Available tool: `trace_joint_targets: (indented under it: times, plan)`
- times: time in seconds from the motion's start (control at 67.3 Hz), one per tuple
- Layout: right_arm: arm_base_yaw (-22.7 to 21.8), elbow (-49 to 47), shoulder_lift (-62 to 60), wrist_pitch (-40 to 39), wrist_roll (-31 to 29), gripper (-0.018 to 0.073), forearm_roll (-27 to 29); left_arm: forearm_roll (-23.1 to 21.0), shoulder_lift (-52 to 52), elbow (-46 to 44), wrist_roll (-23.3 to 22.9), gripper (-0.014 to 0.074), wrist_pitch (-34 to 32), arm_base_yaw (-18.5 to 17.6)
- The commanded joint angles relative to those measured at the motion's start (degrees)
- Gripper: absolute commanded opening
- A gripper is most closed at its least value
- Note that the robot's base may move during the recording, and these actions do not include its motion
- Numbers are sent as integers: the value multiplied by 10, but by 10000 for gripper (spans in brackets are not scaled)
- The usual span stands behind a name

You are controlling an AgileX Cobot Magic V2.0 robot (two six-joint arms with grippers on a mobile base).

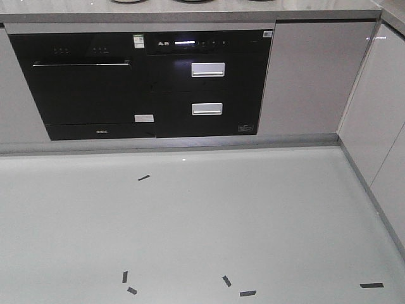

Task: Distribute corn equally
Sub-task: 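Drive the base toward the counter with the pot and plates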

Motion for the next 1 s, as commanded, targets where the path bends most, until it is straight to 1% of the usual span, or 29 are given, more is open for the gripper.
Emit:
trace_joint_targets:
  times: [0.0,0.981]
  plan:
    - [-3,4,-4,-42,2,-6,-4,-4,-10,-10,-1,-6,-40,-1]
    - [-3,4,-4,-42,2,-6,-4,-4,-10,-10,-1,-6,-40,-1]
